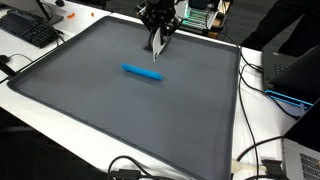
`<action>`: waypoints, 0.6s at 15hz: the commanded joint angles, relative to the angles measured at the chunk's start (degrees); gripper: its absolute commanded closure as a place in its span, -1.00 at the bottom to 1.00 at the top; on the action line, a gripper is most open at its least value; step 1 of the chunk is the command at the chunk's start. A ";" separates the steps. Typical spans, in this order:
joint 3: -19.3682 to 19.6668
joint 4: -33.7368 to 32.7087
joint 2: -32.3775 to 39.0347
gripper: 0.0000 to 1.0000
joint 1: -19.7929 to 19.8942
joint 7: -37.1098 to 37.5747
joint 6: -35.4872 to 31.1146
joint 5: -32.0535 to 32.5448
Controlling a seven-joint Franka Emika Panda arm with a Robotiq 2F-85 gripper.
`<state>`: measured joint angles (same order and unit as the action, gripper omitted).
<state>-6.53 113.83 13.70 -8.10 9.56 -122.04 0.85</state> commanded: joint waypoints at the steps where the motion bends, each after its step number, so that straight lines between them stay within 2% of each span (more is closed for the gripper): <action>1: 0.38 -2.52 3.72 0.98 -1.16 -0.16 0.22 3.42; 9: 1.22 -4.36 8.62 0.98 -2.22 0.42 -3.82 7.10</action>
<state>-6.29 110.29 20.47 -9.48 9.56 -123.85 6.06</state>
